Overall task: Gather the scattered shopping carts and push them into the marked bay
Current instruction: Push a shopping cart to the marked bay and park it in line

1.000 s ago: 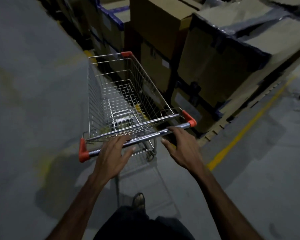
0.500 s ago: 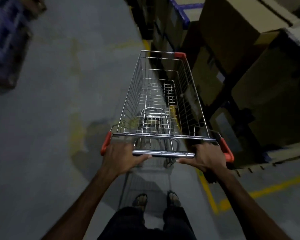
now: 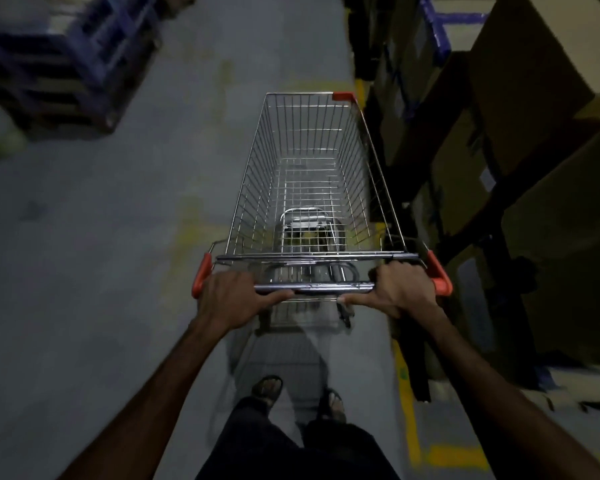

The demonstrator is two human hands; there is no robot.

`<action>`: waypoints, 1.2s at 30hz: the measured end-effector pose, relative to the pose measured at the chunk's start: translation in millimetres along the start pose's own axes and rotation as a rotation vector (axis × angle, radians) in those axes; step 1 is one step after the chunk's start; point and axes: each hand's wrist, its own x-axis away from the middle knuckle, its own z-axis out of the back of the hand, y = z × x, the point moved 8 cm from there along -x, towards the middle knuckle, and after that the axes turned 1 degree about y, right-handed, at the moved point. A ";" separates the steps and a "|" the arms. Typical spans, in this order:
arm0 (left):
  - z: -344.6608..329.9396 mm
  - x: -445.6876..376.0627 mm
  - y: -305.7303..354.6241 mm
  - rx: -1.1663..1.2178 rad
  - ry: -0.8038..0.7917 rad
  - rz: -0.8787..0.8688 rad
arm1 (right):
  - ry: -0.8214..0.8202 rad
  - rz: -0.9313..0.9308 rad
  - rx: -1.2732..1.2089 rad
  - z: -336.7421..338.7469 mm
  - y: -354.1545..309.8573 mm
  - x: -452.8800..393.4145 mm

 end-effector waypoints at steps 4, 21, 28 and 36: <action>-0.1 22.2 -5.6 0.014 -0.019 0.123 | -0.010 0.116 0.023 1.6 -4.6 -24.3; -38.0 176.4 -130.5 0.108 -0.070 0.680 | -0.063 0.691 0.174 19.4 -182.2 -79.5; -49.6 246.6 -184.7 0.210 -0.073 0.889 | -0.090 0.876 0.239 12.4 -300.3 -91.1; -72.1 322.8 -254.9 0.307 -0.121 1.064 | -0.060 1.049 0.278 10.0 -435.2 -84.2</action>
